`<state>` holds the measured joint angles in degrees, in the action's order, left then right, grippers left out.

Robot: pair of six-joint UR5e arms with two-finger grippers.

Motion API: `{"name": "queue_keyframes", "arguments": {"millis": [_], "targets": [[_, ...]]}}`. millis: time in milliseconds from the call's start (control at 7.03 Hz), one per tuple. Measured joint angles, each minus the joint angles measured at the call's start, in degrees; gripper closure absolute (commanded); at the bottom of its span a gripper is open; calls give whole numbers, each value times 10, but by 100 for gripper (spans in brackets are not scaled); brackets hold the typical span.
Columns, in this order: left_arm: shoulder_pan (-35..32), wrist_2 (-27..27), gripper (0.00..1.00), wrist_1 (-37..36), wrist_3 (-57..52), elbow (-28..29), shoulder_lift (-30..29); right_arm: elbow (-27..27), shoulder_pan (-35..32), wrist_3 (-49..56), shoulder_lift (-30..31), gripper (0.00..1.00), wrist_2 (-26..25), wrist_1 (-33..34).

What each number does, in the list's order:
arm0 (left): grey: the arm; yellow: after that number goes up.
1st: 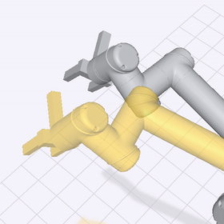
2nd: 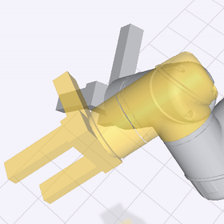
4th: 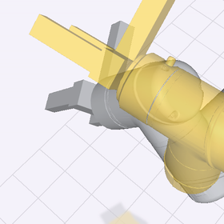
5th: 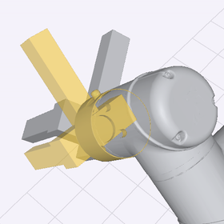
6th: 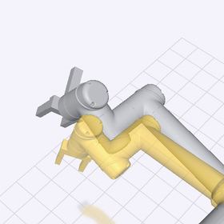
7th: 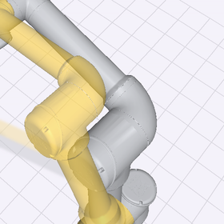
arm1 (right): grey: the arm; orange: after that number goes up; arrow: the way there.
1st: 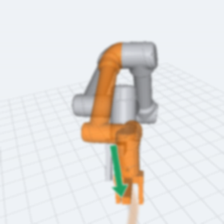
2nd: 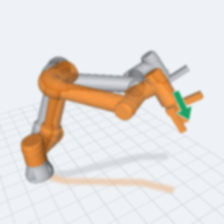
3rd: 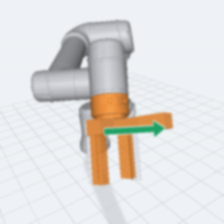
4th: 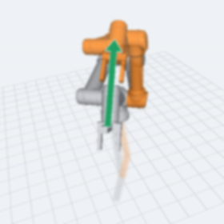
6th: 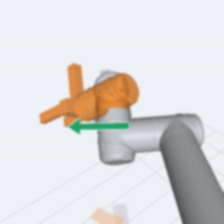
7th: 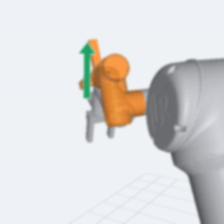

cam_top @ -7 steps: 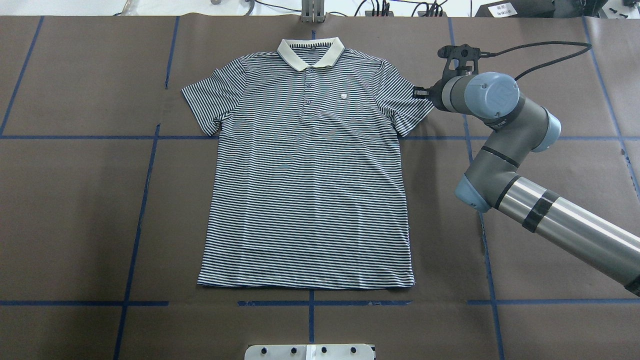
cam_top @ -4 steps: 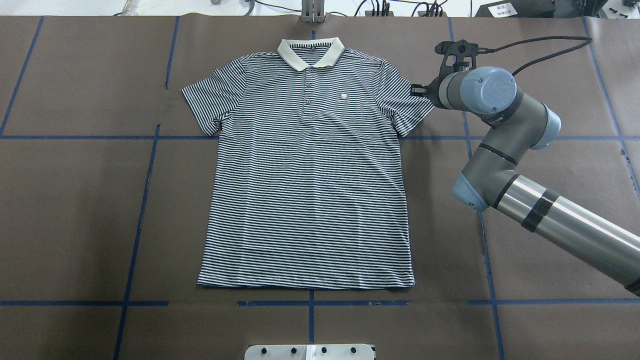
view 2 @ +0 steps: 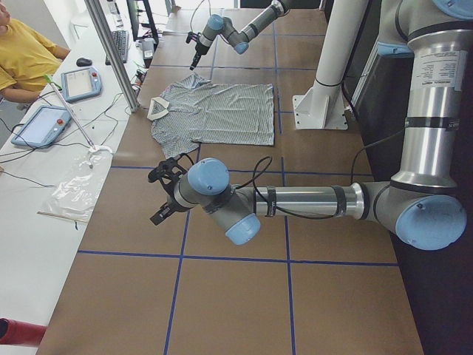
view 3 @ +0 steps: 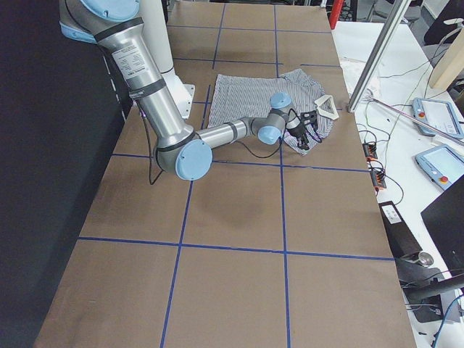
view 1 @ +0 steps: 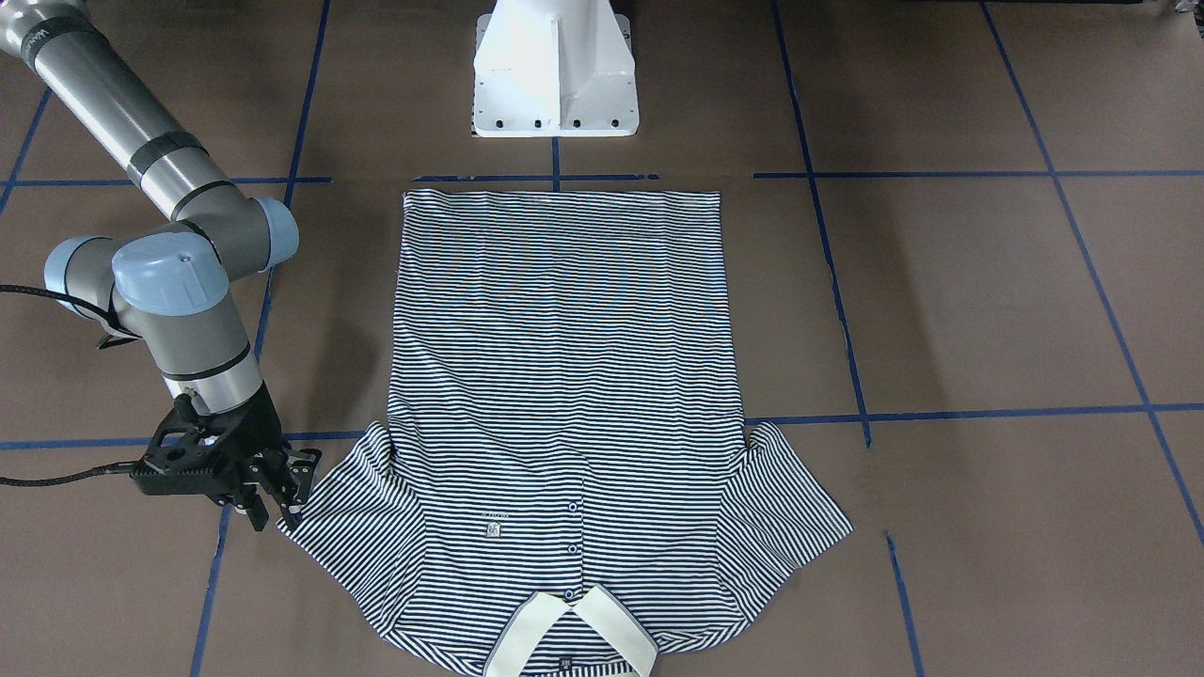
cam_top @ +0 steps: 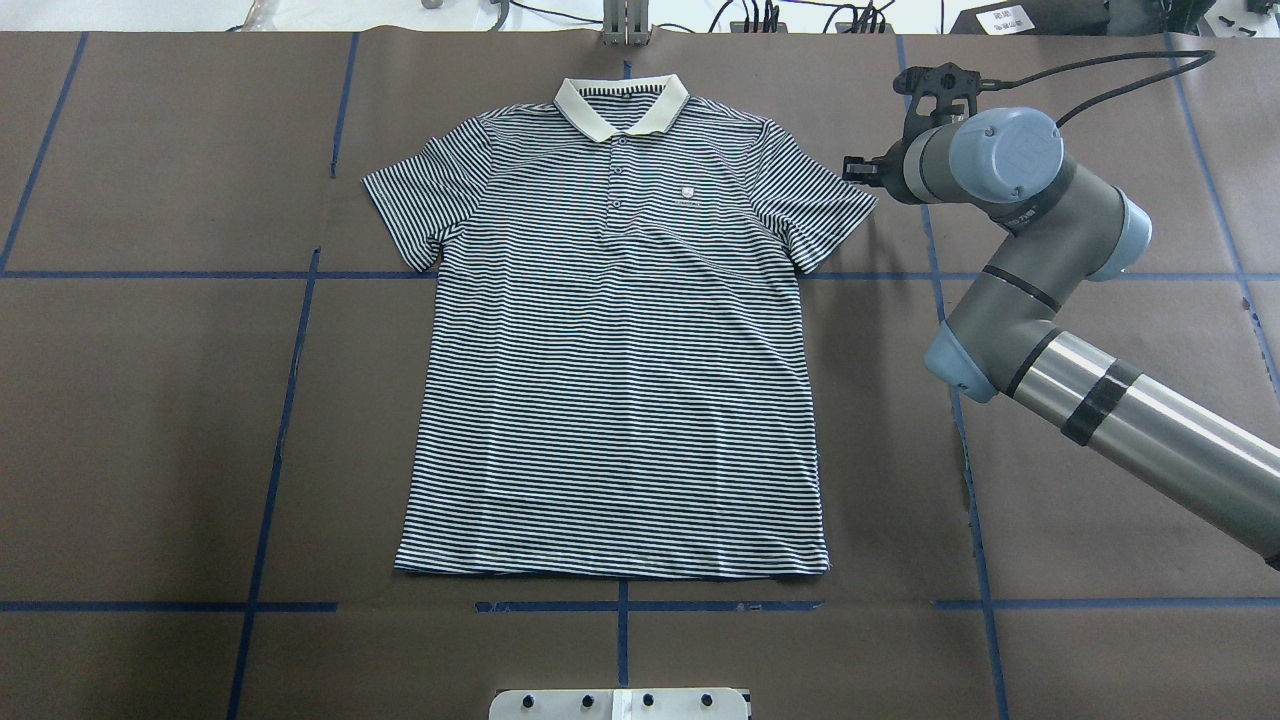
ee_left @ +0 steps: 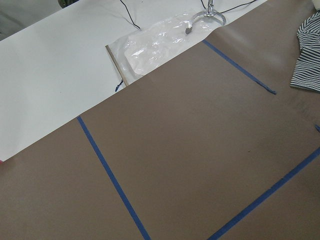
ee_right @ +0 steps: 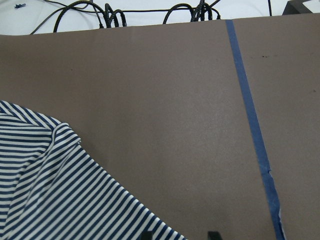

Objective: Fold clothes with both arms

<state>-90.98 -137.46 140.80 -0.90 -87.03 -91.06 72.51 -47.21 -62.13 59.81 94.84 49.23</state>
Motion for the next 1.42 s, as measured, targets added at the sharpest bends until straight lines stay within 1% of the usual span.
{"name": "queue_keyframes", "arguments": {"millis": [427,1138,1422], "targets": [[2,0,0,0,0,0,0,-25,6,0,1,54,0,-7],[3,0,0,0,0,0,0,-29,17,-4,0,54,-3,-9],[3,0,0,0,-1,0,0,-29,20,-4,0,57,-4,-9]]}}
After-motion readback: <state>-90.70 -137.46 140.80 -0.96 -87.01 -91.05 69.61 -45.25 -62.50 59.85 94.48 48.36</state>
